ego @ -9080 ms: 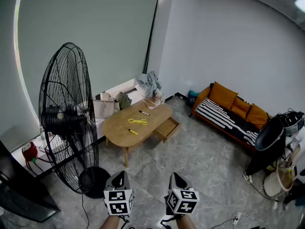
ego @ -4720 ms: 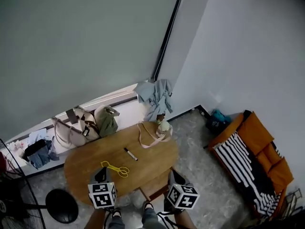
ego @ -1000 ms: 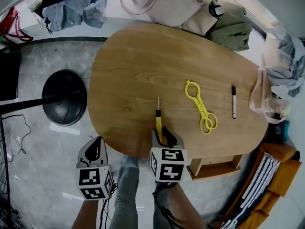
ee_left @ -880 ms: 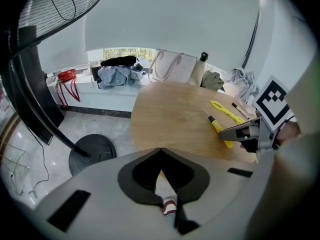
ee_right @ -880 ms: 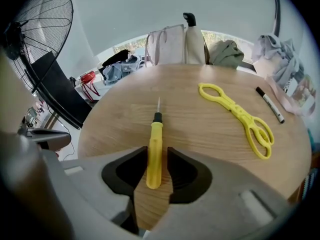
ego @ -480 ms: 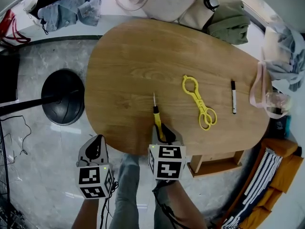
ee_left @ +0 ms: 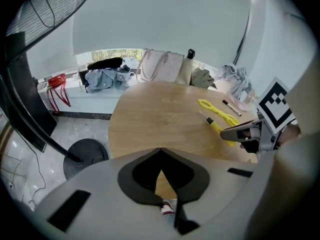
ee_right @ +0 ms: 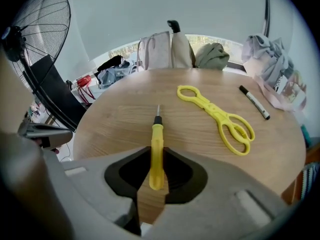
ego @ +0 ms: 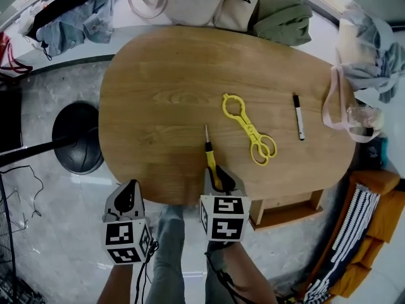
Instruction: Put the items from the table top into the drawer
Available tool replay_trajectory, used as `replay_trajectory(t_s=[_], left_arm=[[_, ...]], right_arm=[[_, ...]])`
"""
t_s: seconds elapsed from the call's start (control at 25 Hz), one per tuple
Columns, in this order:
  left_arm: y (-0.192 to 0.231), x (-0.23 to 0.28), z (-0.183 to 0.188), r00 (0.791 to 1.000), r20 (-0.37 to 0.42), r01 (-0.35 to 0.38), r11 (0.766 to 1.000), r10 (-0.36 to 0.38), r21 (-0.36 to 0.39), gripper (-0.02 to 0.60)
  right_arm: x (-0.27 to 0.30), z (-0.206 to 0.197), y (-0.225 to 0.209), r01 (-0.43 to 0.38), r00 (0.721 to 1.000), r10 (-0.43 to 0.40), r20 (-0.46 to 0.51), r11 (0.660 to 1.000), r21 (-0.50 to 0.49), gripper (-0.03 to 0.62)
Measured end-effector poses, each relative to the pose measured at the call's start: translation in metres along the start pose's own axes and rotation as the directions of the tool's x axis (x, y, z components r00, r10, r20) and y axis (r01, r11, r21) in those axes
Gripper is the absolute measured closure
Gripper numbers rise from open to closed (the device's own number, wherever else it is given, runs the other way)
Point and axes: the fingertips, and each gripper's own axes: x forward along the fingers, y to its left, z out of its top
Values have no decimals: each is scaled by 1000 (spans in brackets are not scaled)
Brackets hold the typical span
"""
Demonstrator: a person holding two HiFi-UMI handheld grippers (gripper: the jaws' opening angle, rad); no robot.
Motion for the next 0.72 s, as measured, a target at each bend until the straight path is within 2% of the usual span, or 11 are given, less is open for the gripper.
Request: replay_trajectory(t_s=[0.44,0.72], left_arm=[[-50,2,16,999,9,53,994,-54,98,584],[-101,3,29,994,24,102,982,-107,157,584]], right_arm=[[-38,-13,-44,41,998,-47,52,993,110,514],[-69,-30,-86,79,994,-93,66,979,187,514]])
